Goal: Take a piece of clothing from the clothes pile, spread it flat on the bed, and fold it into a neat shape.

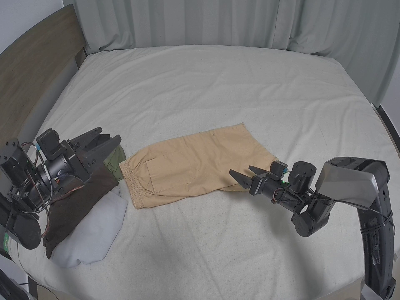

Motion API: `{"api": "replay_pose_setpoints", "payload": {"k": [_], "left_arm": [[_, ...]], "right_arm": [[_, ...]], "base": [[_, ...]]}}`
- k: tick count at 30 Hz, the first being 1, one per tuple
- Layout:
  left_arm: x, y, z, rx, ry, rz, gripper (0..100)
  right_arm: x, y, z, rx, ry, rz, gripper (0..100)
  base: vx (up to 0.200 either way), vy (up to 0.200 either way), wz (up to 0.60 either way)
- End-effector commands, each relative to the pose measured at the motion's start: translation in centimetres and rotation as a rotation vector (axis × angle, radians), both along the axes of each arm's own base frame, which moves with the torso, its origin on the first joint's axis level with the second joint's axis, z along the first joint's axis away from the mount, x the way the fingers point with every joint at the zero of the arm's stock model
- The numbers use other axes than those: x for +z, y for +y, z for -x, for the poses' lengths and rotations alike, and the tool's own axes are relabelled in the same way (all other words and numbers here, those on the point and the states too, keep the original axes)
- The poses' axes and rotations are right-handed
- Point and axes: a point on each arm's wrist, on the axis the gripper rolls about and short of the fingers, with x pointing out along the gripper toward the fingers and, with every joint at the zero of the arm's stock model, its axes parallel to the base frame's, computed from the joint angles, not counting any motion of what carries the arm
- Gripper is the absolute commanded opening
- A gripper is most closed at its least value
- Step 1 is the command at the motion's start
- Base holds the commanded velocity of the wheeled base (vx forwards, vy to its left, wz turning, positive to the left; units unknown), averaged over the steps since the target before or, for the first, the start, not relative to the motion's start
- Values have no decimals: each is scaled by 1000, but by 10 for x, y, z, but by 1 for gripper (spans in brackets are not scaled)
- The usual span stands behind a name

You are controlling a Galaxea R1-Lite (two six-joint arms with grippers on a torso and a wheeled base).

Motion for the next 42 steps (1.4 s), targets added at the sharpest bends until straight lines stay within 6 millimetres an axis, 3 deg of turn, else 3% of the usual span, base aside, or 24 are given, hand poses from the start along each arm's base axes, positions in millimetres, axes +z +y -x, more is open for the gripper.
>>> {"api": "replay_pose_setpoints", "payload": {"k": [1,9,25,42], "left_arm": [[-11,1,8,-26,-19,-88,100],[-25,-1,13,-120,-95,-240,100],[-38,-5,8,-136,-51,-249,100],[-40,-4,8,-134,-38,-246,100]], "right_arm": [[-6,0,7,6,37,10,100],[-13,-4,17,2,106,1,100],[-31,-3,33,18,196,33,100],[-57,0,21,3,231,34,100]], "base": [[0,0,0],[0,0,0],[0,0,0],[0,0,0]]}}
